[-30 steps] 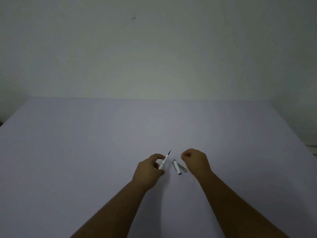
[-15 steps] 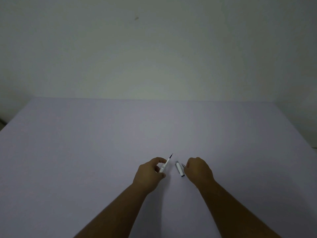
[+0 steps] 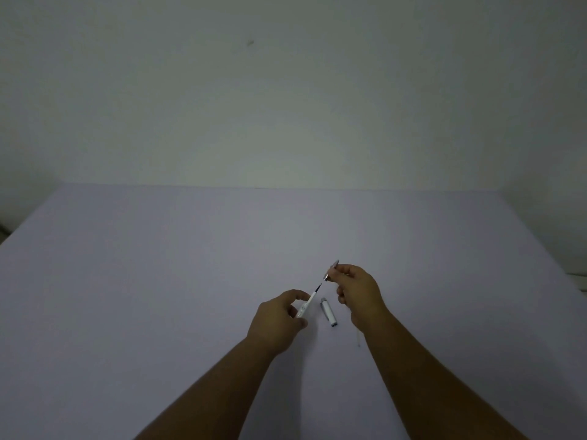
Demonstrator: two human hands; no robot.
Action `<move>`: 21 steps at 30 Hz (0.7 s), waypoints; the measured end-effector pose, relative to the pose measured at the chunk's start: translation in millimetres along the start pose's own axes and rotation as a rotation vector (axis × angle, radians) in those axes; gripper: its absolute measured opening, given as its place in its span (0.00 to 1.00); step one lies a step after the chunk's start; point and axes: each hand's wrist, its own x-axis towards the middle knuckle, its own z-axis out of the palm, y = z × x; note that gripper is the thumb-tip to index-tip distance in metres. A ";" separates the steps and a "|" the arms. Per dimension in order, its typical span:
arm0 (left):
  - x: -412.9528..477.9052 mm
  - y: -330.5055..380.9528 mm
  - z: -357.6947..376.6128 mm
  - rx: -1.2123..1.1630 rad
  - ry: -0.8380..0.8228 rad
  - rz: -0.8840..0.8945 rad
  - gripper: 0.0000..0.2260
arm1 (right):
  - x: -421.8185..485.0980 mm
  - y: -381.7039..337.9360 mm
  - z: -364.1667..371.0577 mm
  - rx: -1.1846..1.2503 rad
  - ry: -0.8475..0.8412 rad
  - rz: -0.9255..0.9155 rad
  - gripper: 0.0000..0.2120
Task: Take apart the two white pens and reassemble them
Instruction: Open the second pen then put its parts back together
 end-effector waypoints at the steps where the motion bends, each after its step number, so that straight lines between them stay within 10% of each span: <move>1: -0.8 0.7 0.0 -0.001 0.002 0.001 0.16 | -1.9 -1.0 0.0 0.011 -0.004 0.006 0.07; 21: -16.1 15.3 -1.1 0.018 0.116 0.012 0.08 | -38.3 -0.4 0.2 -0.050 -0.259 -0.027 0.05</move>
